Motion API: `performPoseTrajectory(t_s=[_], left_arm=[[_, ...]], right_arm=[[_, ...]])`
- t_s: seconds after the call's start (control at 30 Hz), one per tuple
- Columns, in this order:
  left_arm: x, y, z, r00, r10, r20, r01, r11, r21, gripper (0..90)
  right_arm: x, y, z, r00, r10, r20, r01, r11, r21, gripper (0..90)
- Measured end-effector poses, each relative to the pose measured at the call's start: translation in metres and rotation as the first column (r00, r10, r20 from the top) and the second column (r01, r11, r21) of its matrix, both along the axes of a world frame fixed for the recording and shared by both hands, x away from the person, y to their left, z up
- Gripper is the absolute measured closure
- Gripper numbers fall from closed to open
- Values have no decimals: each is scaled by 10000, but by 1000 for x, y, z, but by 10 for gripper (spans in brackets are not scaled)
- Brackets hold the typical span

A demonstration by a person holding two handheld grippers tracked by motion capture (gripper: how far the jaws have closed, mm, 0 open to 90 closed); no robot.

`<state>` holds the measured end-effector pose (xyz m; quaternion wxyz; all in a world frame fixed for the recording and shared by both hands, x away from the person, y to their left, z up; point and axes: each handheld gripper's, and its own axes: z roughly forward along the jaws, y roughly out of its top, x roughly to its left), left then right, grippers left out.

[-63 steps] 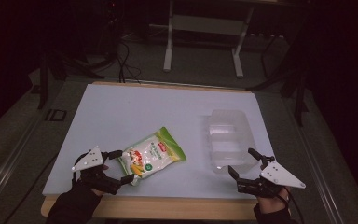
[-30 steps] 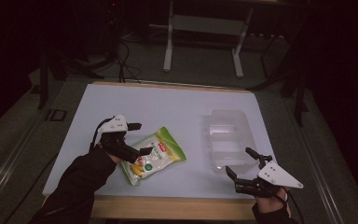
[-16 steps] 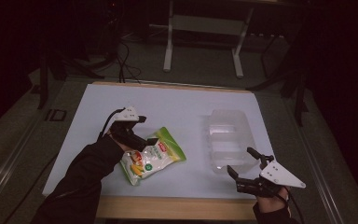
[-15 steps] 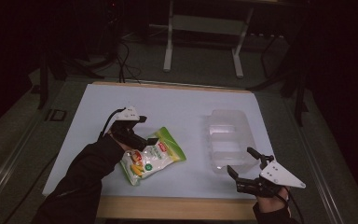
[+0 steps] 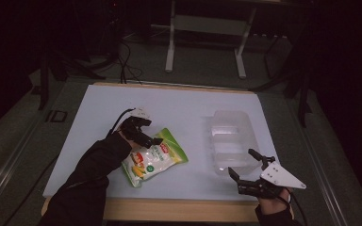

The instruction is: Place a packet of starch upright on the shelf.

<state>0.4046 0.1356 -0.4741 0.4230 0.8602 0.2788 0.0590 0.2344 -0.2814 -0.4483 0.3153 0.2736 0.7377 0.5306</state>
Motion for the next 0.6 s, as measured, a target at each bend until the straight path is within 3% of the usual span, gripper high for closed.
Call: performPoseTrajectory(t_s=[0.17, 0.27, 0.33, 0.43, 0.5, 0.6], left_arm=[[11, 0, -12, 9990, 319, -308, -318, 9995, 53, 51], [15, -2, -21, 9979, 242, -600, -209, 9982, 553, 63], [17, -3, -27, 9967, 303, -752, -263, 9982, 536, 67], [20, -6, -35, 9949, 174, -995, -96, 9969, 782, 76], [22, -8, -41, 9904, -33, -1381, 163, 9955, 935, 80], [22, -13, -45, 9890, -139, -1473, 345, 9898, 1381, 160]], right_arm=[[1, 0, -1, 10000, 42, -72, -42, 10000, -67, 104], [1, 1, -2, 9999, 92, -103, -93, 9999, -68, 104], [2, 1, -2, 9998, 125, -151, -126, 9999, -54, 104], [2, 1, -3, 9996, 168, -240, -168, 9999, 10, 104], [2, 1, -3, 9995, 181, -252, -181, 9998, 1, 105], [2, 1, -3, 9995, 205, -260, -206, 9998, -47, 104]])
